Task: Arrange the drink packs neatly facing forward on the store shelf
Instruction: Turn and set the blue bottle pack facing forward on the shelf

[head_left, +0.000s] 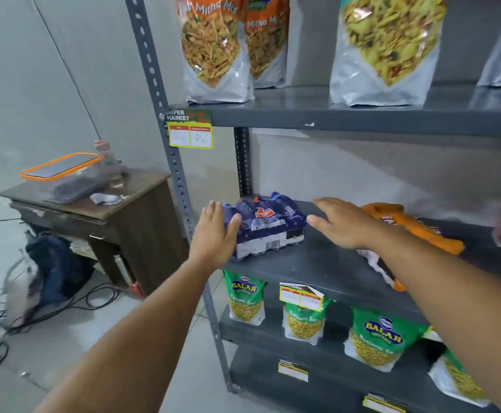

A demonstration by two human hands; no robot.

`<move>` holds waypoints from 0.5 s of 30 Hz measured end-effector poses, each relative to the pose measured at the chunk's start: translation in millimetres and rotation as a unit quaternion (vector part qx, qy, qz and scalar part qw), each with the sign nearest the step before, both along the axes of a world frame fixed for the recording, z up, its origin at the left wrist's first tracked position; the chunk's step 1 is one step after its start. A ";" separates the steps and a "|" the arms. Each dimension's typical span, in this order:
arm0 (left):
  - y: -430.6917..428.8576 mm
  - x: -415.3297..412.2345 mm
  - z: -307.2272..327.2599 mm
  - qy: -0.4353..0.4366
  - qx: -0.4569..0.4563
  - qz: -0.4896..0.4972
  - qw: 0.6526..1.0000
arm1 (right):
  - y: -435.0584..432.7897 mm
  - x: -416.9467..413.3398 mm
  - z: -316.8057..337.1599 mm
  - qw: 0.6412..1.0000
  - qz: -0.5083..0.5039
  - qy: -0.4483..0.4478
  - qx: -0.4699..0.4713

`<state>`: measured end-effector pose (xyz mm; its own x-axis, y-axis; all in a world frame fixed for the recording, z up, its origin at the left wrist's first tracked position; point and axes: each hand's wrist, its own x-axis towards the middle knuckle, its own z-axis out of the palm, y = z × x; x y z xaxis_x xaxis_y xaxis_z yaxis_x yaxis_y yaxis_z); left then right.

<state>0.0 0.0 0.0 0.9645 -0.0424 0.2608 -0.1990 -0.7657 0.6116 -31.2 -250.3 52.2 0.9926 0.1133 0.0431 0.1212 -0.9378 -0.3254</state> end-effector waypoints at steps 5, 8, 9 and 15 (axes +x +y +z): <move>-5.3 55.6 -8.7 0.154 -0.200 0.069 0.965 | 8.6 70.7 -33.6 0.991 -0.092 0.052 0.079; -1.0 95.2 -20.8 0.222 -0.273 0.091 0.932 | 17.9 117.0 -49.5 0.982 -0.131 0.068 0.115; -0.3 106.3 -26.3 0.231 -0.290 0.092 0.924 | 19.7 130.7 -54.8 0.978 -0.144 0.070 0.132; -0.7 146.5 -43.7 0.292 -0.322 0.125 0.892 | 30.0 181.1 -80.7 0.957 -0.167 0.097 0.215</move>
